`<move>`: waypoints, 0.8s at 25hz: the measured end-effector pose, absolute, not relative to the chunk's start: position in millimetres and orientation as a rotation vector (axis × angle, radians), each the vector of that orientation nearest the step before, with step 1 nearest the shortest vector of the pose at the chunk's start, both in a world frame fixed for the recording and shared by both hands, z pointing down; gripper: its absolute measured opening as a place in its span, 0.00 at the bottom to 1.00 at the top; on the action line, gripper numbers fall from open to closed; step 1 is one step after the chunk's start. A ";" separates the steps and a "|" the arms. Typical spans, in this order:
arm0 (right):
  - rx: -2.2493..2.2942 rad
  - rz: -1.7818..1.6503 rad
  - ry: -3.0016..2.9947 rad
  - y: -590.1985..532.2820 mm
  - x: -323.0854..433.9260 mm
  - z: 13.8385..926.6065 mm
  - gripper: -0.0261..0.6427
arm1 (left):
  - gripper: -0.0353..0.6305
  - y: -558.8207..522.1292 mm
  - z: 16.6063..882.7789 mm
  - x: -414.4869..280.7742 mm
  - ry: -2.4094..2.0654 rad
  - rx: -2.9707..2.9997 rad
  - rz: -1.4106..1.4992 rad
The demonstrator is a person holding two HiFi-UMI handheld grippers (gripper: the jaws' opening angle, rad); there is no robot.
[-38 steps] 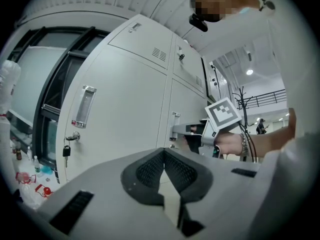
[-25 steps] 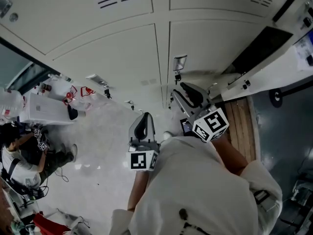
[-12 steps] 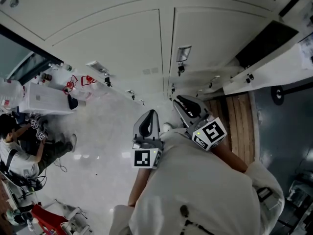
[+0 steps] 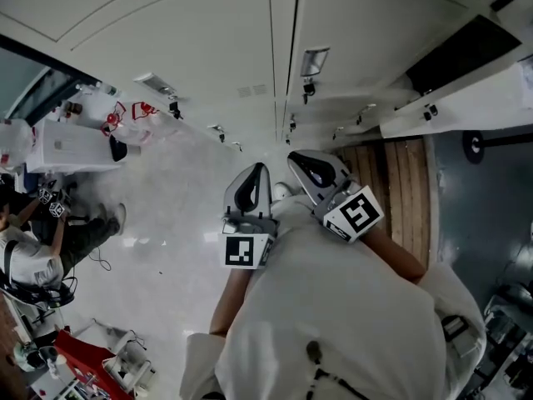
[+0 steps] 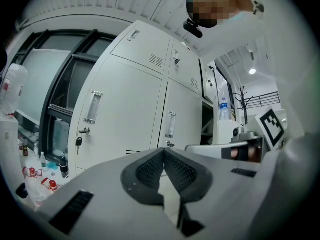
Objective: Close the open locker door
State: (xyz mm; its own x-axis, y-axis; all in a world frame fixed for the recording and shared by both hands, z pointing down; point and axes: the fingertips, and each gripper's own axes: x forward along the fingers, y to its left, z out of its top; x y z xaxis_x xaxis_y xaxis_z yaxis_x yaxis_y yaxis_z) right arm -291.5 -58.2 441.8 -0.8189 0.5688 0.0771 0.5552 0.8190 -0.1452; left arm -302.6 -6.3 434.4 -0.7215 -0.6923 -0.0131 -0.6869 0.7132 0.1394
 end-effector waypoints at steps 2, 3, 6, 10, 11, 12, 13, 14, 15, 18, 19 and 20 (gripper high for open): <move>-0.906 0.184 -2.867 -57.1 -288.1 446.4 0.09 | 0.06 -4.5 437.6 -300.5 -2.869 1.139 -0.218; -0.911 0.185 -2.862 -56.1 -286.7 448.0 0.09 | 0.06 -3.3 438.6 -300.6 -2.870 1.124 -0.223; -0.903 0.213 -2.866 -55.9 -285.7 448.2 0.09 | 0.06 -2.4 440.6 -299.4 -2.870 1.105 -0.228; -0.906 0.206 -2.843 -57.4 -282.4 455.9 0.08 | 0.06 -9.0 437.4 -294.8 -2.874 1.156 -0.211; -0.905 0.209 -2.842 -57.3 -282.2 456.3 0.08 | 0.06 -11.1 436.2 -294.4 -2.873 1.167 -0.200; -0.907 0.210 -2.841 -57.1 -281.9 456.4 0.08 | 0.06 -12.7 435.8 -294.3 -2.868 1.172 -0.188; -0.910 0.210 -2.839 -56.8 -281.3 456.8 0.08 | 0.06 -13.8 436.0 -294.2 -2.865 1.174 -0.182; -0.914 0.210 -2.834 -56.5 -280.7 457.5 0.08 | 0.06 -14.1 436.4 -294.4 -2.862 1.173 -0.182; -0.916 0.209 -2.830 -56.2 -280.1 458.1 0.08 | 0.06 -13.5 436.8 -295.0 -2.860 1.166 -0.186; -0.918 0.207 -2.825 -55.6 -280.1 459.5 0.08 | 0.06 -9.6 437.0 -297.0 -2.861 1.138 -0.212; -0.916 0.206 -2.824 -55.8 -280.3 459.7 0.08 | 0.06 -9.1 437.8 -297.0 -2.860 1.137 -0.216; -0.914 0.206 -2.823 -56.0 -280.3 459.8 0.08 | 0.06 -9.1 440.0 -296.4 -2.856 1.138 -0.219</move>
State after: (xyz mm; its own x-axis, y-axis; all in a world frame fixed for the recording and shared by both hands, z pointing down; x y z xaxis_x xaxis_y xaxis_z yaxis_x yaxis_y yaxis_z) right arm -280.3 -56.0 459.8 -0.7985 0.5908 0.1153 0.5678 0.8029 -0.1817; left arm -296.4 -9.1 440.0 -0.7258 -0.6879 0.0029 -0.6794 0.7174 0.1539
